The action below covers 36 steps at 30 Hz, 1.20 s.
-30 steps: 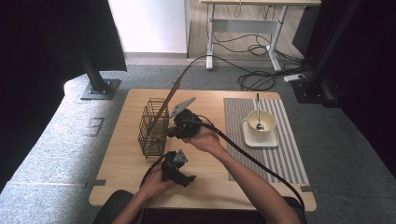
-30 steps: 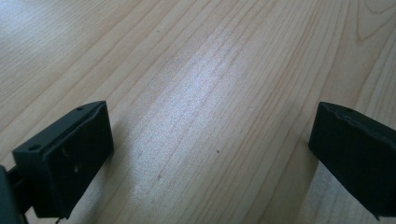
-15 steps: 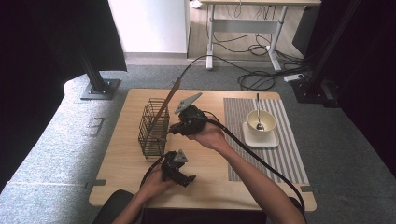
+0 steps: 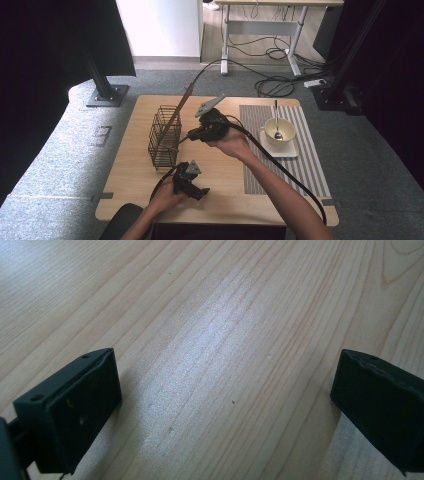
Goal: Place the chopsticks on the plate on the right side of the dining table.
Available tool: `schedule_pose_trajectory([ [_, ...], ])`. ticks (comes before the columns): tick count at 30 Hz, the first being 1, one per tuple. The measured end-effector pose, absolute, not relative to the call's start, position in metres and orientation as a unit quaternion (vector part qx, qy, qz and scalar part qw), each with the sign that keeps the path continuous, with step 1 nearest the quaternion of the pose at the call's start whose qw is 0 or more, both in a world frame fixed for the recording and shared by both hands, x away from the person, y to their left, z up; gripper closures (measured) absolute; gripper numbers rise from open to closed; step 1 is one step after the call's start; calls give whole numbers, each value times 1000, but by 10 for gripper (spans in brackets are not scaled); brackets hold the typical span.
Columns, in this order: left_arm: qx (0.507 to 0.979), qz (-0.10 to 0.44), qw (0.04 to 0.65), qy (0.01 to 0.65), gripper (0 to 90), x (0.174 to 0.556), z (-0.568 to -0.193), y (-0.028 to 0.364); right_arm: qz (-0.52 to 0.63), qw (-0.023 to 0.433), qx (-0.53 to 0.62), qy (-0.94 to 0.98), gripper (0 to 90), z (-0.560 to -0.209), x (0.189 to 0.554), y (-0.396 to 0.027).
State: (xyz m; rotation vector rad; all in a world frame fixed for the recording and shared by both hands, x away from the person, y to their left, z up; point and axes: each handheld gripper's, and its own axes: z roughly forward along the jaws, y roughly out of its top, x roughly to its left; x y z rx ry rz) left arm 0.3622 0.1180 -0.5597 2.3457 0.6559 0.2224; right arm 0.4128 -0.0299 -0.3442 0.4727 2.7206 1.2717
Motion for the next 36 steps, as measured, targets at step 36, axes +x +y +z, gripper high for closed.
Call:
schedule_pose_trajectory([
  [36,900,87,341,257,0,362,-560,117,456,81,194,865,826,-300,397,-108],
])
